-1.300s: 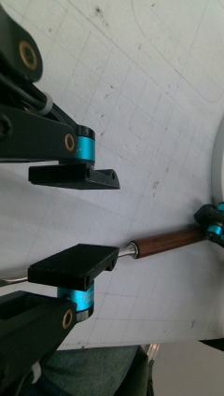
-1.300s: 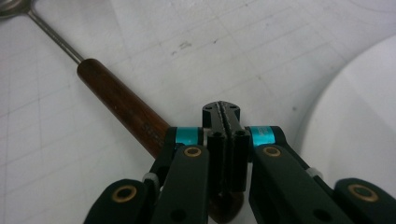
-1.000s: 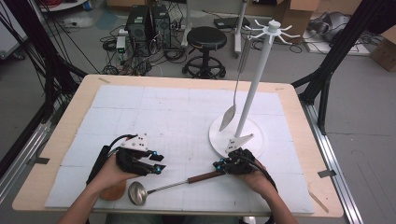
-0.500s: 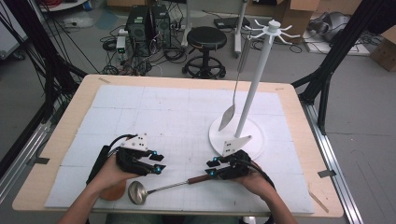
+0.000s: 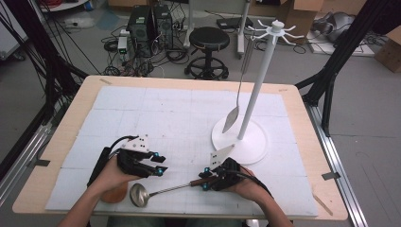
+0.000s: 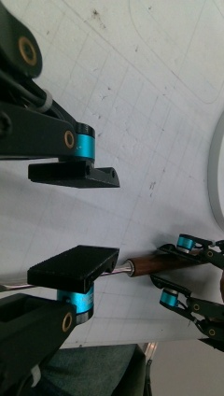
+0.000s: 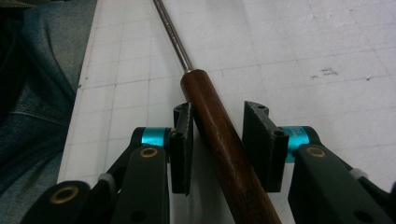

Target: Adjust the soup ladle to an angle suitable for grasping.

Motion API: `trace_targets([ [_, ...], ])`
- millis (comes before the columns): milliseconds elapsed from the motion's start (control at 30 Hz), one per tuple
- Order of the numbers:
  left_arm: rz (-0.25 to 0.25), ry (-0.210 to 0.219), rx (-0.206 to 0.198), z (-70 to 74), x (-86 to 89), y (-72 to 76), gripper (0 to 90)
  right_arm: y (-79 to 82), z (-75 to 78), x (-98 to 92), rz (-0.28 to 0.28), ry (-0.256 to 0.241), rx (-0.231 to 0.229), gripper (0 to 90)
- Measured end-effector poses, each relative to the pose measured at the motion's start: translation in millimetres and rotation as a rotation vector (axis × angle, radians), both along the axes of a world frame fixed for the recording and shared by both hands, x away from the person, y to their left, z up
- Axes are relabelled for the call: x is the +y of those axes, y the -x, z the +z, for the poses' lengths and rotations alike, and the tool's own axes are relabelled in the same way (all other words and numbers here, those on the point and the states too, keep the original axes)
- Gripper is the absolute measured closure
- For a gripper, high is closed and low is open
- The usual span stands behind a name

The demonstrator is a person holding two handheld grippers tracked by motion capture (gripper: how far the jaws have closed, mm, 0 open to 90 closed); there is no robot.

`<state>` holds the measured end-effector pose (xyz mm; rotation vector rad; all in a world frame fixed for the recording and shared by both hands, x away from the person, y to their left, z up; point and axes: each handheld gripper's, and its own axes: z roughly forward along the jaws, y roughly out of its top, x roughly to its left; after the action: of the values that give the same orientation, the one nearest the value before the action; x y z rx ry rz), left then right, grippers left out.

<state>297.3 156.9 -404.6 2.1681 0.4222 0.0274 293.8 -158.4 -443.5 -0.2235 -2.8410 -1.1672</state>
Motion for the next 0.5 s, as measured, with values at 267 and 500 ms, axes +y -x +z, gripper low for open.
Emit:
trace_targets([
  [267,0.001,-0.002,-0.006,1.5,1.0,-0.3,59.3,2.2,1.0,0.0,-0.015,0.005,-0.012,64.8],
  [500,0.005,0.009,-0.006,1.6,1.1,0.1,58.6,2.5,1.9,-3.4,-0.063,0.013,-0.018,65.9],
])
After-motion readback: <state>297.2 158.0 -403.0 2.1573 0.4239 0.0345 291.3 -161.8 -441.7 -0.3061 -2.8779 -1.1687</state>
